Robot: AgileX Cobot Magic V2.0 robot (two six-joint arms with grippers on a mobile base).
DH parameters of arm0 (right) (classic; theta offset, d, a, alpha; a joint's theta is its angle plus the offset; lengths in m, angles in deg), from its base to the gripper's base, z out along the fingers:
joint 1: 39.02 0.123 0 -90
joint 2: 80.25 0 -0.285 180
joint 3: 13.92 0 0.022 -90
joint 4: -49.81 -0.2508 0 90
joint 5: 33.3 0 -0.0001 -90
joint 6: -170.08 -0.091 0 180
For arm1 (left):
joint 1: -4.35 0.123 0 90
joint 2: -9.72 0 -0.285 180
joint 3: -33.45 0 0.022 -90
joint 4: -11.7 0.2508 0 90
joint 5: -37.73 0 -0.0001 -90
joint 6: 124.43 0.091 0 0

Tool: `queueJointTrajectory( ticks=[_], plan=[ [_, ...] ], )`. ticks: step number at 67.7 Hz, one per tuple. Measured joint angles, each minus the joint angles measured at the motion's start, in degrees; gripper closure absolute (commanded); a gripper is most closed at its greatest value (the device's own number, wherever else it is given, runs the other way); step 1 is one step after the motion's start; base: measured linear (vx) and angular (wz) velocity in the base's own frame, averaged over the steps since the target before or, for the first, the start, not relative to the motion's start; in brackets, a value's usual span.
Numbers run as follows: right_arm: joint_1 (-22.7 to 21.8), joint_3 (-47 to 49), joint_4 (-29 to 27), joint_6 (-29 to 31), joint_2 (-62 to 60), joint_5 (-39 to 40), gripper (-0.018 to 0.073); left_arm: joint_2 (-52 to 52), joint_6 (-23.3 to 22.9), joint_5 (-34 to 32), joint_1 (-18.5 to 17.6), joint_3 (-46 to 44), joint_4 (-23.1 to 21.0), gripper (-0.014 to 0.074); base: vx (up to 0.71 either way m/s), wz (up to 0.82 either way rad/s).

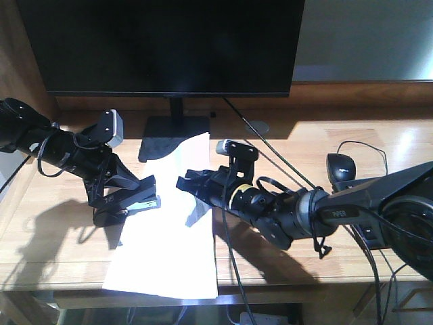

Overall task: Grab stapler and paper to desk for stapling
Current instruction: 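Lower the white paper flat onto the desk beside the stapler, then open the right gripper and withdraw it from the paper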

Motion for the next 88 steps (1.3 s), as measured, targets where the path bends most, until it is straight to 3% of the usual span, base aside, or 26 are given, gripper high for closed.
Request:
queueJointTrajectory(
  ticks=[11, 29, 39, 59, 88],
  plan=[
    [0.0, 2.49, 0.13, -0.48, 0.32, -5.56, 0.0441, 0.0, 0.0, 0.0, 0.0, 0.0, 0.0, 0.0603, 0.0, 0.0],
    [-0.06, 3.18, 0.01, 1.45, 0.32, -8.51, 0.0111, 0.0, 0.0, 0.0, 0.0, 0.0, 0.0, 0.0603, 0.0, 0.0],
    [-0.89, 3.18, 0.01, 2.45, 0.18, -9.15, -0.0013, 0.0, 0.0, 0.0, 0.0, 0.0, 0.0, 0.0603, 0.0, 0.0],
    [-5.73, 3.18, 0.69, 4.4, -6.04, -19.61, -0.0032, 0.0, 0.0, 0.0, 0.0, 0.0, 0.05, 0.0603, 0.0, 0.0],
    [-9.35, 3.18, 3.0, 22.74, -22.77, -40.77, -0.0032, 0.0, 0.0, 0.0, 0.0, 0.0, 0.05, 0.0603, 0.0, 0.0]
  ],
)
